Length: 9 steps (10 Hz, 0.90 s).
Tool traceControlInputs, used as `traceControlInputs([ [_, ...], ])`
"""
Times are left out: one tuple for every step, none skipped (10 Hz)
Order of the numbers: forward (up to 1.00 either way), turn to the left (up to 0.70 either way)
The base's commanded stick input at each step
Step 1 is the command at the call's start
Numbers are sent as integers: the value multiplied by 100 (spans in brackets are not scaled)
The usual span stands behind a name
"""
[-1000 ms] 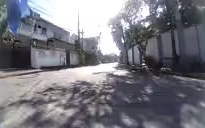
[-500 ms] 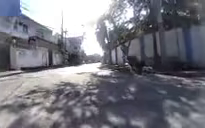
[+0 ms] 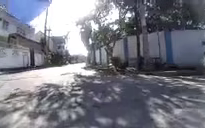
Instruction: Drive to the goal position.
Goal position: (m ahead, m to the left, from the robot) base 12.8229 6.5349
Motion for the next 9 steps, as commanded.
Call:
traceControlInputs([
  [0, -5],
  [0, -5],
  [0, -5],
  [0, -5],
  [0, -5],
  [0, -5],
  [0, -5],
  [0, -5],
  [0, -5],
])
